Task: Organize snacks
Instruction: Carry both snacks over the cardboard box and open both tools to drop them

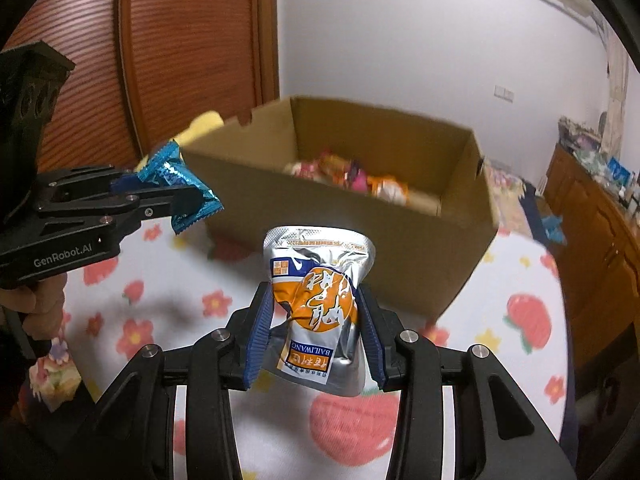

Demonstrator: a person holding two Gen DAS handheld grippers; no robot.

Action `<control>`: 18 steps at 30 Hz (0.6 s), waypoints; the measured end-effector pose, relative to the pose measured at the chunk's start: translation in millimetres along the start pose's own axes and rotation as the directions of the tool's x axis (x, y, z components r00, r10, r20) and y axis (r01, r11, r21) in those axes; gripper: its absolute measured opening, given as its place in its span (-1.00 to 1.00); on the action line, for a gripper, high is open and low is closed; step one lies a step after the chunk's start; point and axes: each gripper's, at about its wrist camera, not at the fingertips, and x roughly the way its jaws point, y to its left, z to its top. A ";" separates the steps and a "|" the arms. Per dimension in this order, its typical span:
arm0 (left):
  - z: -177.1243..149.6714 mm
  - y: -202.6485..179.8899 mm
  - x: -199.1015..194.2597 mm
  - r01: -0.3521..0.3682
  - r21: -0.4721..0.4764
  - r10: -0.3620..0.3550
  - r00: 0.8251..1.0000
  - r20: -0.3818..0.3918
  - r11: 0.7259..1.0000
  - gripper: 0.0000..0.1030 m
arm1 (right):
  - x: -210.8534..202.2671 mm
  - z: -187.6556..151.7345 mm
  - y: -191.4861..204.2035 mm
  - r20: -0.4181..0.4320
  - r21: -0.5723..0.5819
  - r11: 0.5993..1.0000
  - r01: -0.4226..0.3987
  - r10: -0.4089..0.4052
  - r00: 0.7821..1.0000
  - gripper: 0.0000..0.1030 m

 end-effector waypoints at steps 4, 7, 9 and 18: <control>17.9 4.5 0.3 -0.010 0.007 0.010 1.000 0.027 1.000 -0.50 | -5.6 22.6 -4.5 0.046 -0.021 1.000 0.007 -0.006 0.999 -0.18; 29.2 7.0 6.4 -0.023 0.018 0.022 0.999 0.037 1.000 -0.50 | -2.7 39.3 -7.4 0.068 -0.025 1.000 0.008 -0.006 0.998 -0.18; 35.8 9.7 12.1 -0.031 0.018 0.030 0.999 0.039 0.999 -0.50 | 1.6 48.0 -10.6 0.077 -0.025 1.000 0.007 -0.005 0.997 -0.17; 55.1 26.1 43.9 -0.058 0.003 0.058 0.998 0.027 0.998 -0.49 | 27.6 79.7 -28.8 0.083 -0.013 1.000 0.004 -0.003 0.997 -0.14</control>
